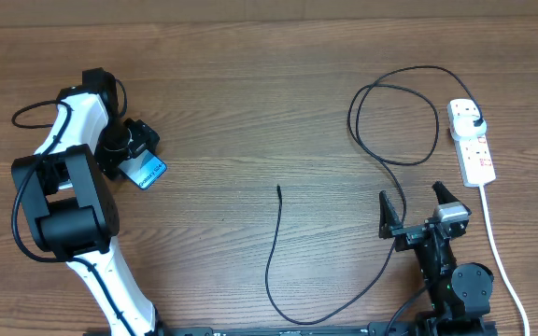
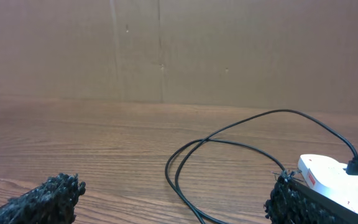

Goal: Plug charger to phone and switch on socket

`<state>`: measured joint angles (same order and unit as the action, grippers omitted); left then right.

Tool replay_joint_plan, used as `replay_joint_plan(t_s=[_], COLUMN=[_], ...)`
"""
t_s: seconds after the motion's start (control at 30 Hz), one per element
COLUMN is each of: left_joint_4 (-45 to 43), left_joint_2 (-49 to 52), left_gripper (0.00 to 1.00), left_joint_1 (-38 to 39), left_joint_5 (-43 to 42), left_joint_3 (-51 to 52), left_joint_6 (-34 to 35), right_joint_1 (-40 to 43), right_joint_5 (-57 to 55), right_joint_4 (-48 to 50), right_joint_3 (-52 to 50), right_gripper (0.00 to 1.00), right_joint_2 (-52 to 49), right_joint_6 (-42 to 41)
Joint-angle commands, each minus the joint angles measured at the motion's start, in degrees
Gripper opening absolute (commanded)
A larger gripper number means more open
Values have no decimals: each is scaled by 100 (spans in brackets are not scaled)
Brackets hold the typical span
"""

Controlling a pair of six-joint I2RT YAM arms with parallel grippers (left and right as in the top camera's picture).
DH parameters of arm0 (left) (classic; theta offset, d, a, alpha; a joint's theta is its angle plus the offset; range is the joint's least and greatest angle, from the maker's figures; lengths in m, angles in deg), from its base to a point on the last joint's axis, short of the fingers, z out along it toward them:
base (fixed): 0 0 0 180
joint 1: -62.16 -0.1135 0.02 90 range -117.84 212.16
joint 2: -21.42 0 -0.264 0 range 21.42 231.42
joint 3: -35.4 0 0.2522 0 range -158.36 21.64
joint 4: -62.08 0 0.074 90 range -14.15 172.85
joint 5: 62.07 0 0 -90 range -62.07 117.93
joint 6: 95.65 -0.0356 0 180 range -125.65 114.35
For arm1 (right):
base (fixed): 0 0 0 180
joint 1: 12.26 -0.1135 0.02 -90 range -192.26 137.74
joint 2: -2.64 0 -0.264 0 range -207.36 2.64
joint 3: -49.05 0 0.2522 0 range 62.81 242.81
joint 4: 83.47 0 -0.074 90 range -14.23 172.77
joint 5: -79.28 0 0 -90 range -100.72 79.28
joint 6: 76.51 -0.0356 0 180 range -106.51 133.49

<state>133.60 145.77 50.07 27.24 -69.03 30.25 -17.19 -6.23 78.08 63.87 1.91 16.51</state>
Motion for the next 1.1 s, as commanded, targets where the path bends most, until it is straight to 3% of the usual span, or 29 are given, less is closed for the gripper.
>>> replay_joint_plan(t_s=[0.0,0.43,0.7,1.07], left_joint_4=[50,48,-33,-164], left_joint_2=[114,111,111,111], left_gripper=[91,87,93,93], left_joint_1=[-42,-42,-42,-44], left_joint_5=[216,216,221,219], left_joint_3=[144,144,144,144], left_joint_6=[50,50,50,52], right_joint_1=[-31,-31,-31,-31], right_joint_5=[9,9,9,9], right_joint_4=[26,26,26,26], right_joint_3=[-61,-61,-61,-61], right_gripper=[100,100,100,100], right_joint_2=[57,57,57,57], right_joint_6=[24,24,24,24])
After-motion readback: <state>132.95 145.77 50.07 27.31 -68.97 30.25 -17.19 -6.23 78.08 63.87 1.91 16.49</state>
